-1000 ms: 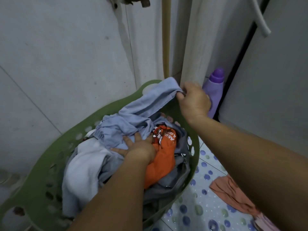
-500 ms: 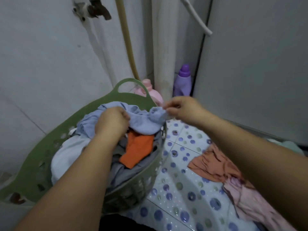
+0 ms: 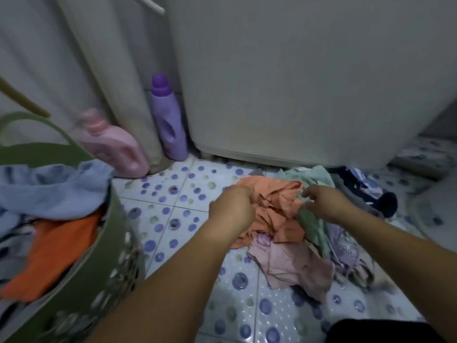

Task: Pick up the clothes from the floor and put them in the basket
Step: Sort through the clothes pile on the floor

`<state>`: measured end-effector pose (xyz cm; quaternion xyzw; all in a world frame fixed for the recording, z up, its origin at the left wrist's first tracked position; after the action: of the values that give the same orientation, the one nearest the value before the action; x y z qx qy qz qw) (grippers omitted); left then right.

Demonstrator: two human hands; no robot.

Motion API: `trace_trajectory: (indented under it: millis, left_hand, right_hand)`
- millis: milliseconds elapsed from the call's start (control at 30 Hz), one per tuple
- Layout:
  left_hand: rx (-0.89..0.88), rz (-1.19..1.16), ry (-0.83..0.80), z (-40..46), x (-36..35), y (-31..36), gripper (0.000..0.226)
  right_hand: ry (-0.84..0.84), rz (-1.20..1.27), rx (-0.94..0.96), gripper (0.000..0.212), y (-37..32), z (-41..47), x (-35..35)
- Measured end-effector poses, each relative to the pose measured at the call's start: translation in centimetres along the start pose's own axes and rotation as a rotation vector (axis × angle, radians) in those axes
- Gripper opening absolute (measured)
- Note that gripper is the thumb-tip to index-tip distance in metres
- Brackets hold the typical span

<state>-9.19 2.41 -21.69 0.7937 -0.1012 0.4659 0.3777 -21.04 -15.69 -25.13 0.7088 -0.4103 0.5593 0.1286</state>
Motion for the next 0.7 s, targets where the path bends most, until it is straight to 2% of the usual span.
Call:
trace_trajectory:
  millis: [67, 133, 233, 300, 367, 400, 433, 467, 533, 567, 633, 700]
  left_hand:
    - [0.023, -0.049, -0.086, 1.3, -2.7, 0.6, 0.027]
    - [0.052, -0.072, -0.168, 2.7, -5.4, 0.9, 0.030]
    - [0.093, -0.149, -0.193, 3.8, -8.0, 0.4, 0.027]
    - [0.120, -0.186, -0.193, 4.5, -9.3, -0.1, 0.028]
    - [0.135, -0.197, -0.202, 5.5, -10.4, -1.0, 0.044]
    - [0.143, -0.212, -0.201, 5.9, -10.7, -1.5, 0.056]
    - [0.152, -0.249, -0.188, 6.3, -10.9, -2.0, 0.069]
    - [0.158, -0.294, -0.158, 6.7, -10.7, -2.3, 0.082]
    - [0.210, -0.349, -0.082, 7.2, -10.2, -2.8, 0.110]
    - [0.245, -0.368, -0.045, 7.5, -10.0, -3.0, 0.118]
    - [0.299, -0.387, 0.014, 7.9, -9.5, -3.2, 0.118]
    - [0.301, -0.398, 0.054, 8.2, -9.4, -3.3, 0.095]
  right_hand:
    - [-0.001, -0.072, 0.026, 0.036, 1.4, 0.8, -2.1]
    - [0.067, -0.145, 0.068, 0.036, 1.9, 2.2, -4.0]
    - [0.180, -0.332, 0.126, 0.042, 1.0, 4.1, -5.8]
    - [0.189, -0.484, 0.194, 0.043, 0.4, 5.3, -6.5]
    - [0.114, -0.569, 0.212, 0.039, 0.2, 6.6, -6.8]
    - [0.088, -0.507, 0.209, 0.036, 0.1, 7.0, -6.6]
    - [0.070, -0.326, 0.191, 0.033, -0.3, 7.1, -6.1]
    - [0.056, -0.003, 0.161, 0.029, -0.8, 6.9, -5.2]
    - [-0.062, 0.880, 0.095, 0.013, -2.3, 5.8, -3.2]
    - [-0.134, 1.239, 0.087, 0.013, -3.0, 5.5, -2.1]
    - [-0.245, 1.646, 0.135, 0.013, -3.6, 5.0, 0.3]
    - [-0.284, 1.836, 0.209, 0.010, -3.8, 4.7, 2.5]
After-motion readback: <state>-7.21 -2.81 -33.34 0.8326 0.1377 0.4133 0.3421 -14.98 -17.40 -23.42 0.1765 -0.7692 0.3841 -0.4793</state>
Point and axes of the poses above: each hand's wrist, its own z-axis towards the middle knuckle, its own x-axis out of the back of the hand, y = z × x, the point moved 3 cm from there along z, towards the middle knuckle, and after that the axes turned 3 degrees about x, right-handed, at the moved point
